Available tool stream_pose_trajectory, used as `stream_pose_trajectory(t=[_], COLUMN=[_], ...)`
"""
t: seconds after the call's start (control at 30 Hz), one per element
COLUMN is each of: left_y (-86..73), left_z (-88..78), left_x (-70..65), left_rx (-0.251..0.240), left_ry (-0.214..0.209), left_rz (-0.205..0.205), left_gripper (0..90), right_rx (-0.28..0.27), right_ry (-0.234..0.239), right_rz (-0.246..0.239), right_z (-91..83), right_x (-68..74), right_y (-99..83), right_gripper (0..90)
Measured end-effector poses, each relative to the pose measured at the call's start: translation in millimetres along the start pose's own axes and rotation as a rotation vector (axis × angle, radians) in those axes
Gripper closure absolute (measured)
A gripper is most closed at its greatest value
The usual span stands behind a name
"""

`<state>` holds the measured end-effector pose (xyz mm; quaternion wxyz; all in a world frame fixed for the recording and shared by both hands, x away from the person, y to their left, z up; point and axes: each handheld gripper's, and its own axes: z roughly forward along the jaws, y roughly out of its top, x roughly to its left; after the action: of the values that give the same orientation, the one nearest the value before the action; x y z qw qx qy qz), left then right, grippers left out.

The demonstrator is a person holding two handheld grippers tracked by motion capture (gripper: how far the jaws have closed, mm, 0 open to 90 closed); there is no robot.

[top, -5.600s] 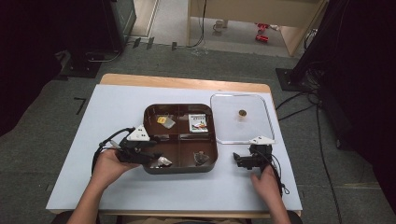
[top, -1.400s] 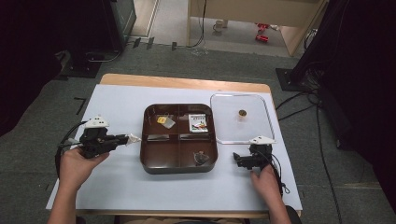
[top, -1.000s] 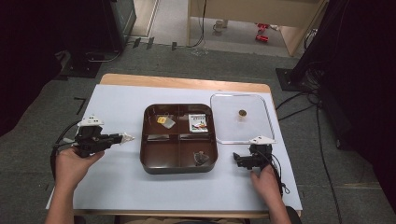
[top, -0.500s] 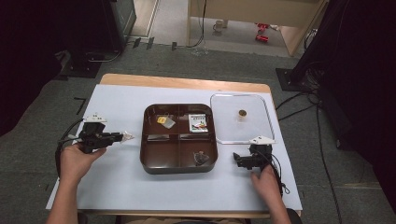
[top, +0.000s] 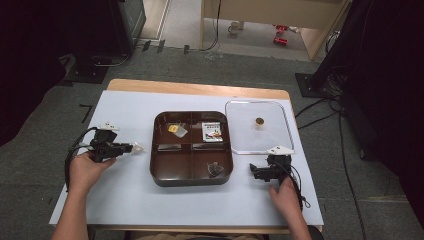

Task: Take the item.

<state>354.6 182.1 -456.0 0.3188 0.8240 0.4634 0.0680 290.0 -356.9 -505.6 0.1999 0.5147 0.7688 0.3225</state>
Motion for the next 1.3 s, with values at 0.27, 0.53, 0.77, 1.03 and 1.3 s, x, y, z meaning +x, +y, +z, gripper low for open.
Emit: stream_pose_trajectory(t=[0.27,0.53,0.77,1.03,1.3], left_y=[-0.2,-0.9,-1.5,-7.5,-14.8], left_z=[3.4,4.5,-1.9,-11.6,-22.2], left_x=[-0.6,-1.2,-2.4,-6.0,-7.0], left_rx=[0.020,0.020,-0.029,-0.089,-0.120], left_ry=[-0.001,-0.003,0.007,0.020,0.021], left_rz=[0.008,0.008,0.007,0.024,0.031], left_gripper=[84.3,75.5,63.1,56.6,54.2], right_rx=[0.000,0.000,0.001,0.001,0.003], right_ry=[0.000,0.000,0.000,0.002,0.003], right_rz=[0.000,0.000,-0.001,0.000,0.001], right_z=[0.0,0.0,0.0,0.2,0.2], right_x=[0.0,0.0,-0.2,-0.5,-0.8], right_y=[0.0,0.0,0.0,0.2,0.3], right_gripper=[0.0,0.0,0.0,0.0,0.0])
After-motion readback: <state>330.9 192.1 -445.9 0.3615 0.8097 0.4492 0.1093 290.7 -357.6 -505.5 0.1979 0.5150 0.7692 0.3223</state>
